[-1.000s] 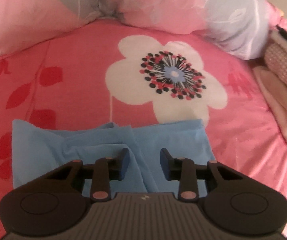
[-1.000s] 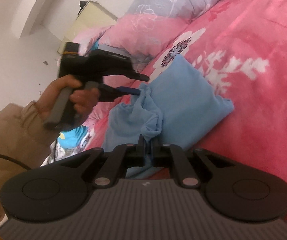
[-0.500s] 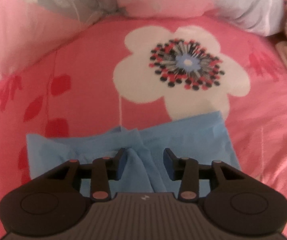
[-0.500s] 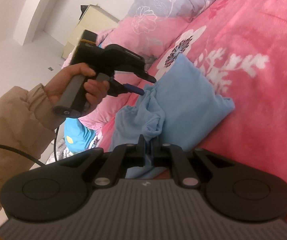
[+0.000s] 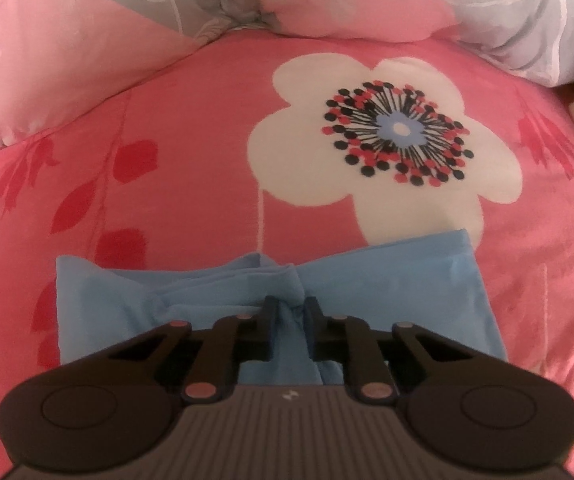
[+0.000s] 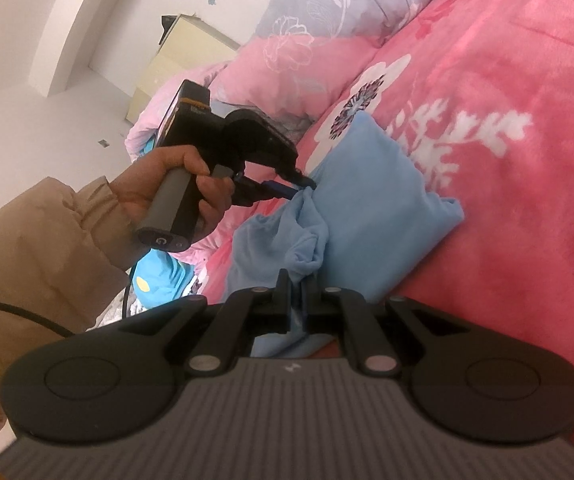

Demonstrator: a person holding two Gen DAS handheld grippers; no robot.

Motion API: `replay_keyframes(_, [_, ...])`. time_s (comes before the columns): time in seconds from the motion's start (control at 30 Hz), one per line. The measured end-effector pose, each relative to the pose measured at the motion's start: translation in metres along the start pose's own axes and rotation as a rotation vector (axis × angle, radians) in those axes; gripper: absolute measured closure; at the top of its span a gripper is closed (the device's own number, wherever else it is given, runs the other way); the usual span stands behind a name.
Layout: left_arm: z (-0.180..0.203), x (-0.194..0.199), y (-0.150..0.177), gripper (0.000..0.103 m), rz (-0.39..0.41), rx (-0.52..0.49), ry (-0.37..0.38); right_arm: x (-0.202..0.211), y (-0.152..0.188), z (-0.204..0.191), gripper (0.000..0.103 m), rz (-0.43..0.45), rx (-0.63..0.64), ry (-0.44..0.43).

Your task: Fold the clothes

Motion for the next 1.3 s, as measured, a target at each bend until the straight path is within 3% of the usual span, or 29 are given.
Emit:
replay_keyframes(0.37, [-0.006, 0.039, -0.001, 0.094, 0.079, -0.026, 0.027, 0.000, -0.004, -0.001, 0.100, 0.018, 0.028, -0.003])
replay_keyframes(0.67, [0.017, 0.068, 0.000, 0.095, 0.158, -0.054, 0.087, 0.004, -0.007, -0.002, 0.101, 0.045, 0.046, -0.005])
replay_keyframes(1.3, [0.081, 0.059, 0.014, 0.095, 0.183, -0.152, 0.132, 0.027, -0.015, 0.012, 0.101, 0.131, 0.012, 0.015])
Point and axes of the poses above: each gripper's, at about its wrist camera, not at the fingertips, and x roughly against the way its jaws point, z to its right, y to its underside, the point moved 5 cm from there along -x, roughly the way its jaws point, and after that the axes turned 10 degrees about x, right-handed, at the moved point
